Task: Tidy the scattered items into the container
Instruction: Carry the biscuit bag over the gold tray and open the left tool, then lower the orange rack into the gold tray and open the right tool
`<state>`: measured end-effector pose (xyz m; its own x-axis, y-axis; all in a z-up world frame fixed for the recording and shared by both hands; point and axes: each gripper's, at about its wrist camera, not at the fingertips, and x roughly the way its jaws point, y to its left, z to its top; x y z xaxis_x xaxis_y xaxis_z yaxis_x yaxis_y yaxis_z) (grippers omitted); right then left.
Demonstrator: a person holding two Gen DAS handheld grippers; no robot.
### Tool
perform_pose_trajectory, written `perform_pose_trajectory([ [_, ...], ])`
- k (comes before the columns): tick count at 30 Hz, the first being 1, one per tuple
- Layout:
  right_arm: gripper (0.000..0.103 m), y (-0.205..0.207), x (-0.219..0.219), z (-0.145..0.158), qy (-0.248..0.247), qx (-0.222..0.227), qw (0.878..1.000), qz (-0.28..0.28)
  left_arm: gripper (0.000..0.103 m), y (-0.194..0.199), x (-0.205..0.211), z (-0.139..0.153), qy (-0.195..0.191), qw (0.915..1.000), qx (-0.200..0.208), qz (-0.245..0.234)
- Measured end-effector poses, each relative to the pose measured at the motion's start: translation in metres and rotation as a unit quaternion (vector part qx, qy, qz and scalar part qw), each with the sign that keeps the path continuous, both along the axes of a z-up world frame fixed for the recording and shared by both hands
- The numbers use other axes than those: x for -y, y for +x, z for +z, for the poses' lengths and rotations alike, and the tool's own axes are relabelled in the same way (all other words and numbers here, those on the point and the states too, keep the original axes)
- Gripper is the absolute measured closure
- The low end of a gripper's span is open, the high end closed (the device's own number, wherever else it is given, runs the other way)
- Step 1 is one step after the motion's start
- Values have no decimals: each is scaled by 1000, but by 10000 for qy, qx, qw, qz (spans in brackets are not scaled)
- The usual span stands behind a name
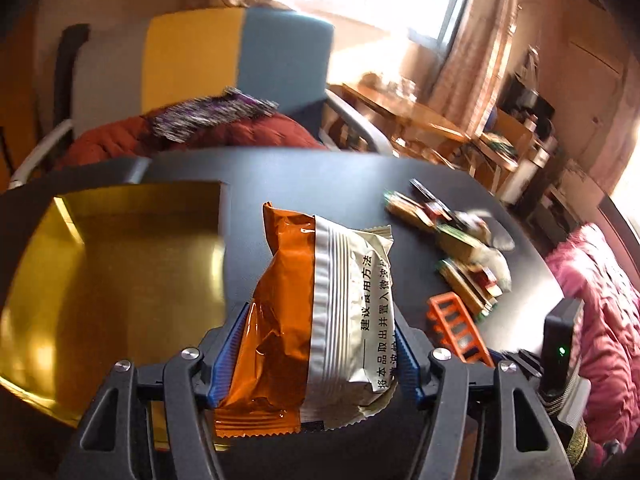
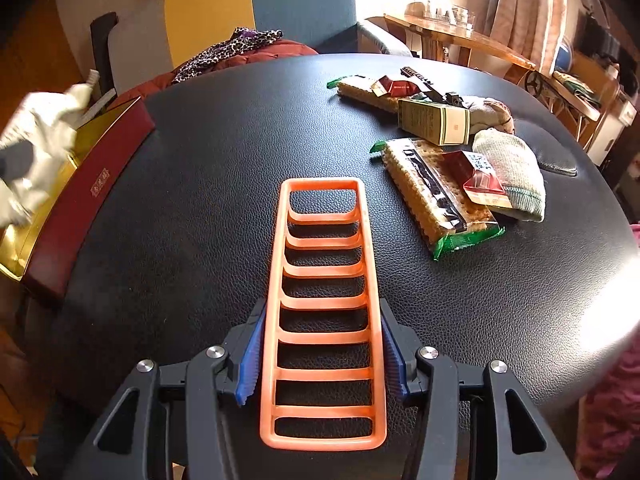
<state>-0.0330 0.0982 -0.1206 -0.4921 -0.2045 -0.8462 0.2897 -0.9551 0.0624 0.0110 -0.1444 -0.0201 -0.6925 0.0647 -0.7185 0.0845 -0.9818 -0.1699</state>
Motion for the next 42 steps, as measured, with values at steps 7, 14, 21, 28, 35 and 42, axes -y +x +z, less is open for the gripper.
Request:
perform_pose_trajectory([
  [7,50,0,0,-2,7,13,10000,18,37,-6,102,-25,-393,9931,440,1013],
  [14,52,1,3,-3,112,-20,9999,-11,37,-9,157,-62,-403,9834,869,1540],
  [21,53,1,6,-3,226,-79,9997,-58,37,-6,152,-82,-536,9817,943,1564],
  [28,54,3,8,-3,296,-131,9995,-68,31,0,153,-76,-401,9812,854,1685],
  [35,54,3,10,-2,277,-155,9994,-105,31,17,163,-55,-259,9806,554,1864],
  [42,54,1,35,19,-192,-266,9993,149,31,58,170,-31,-95,9776,192,2096],
])
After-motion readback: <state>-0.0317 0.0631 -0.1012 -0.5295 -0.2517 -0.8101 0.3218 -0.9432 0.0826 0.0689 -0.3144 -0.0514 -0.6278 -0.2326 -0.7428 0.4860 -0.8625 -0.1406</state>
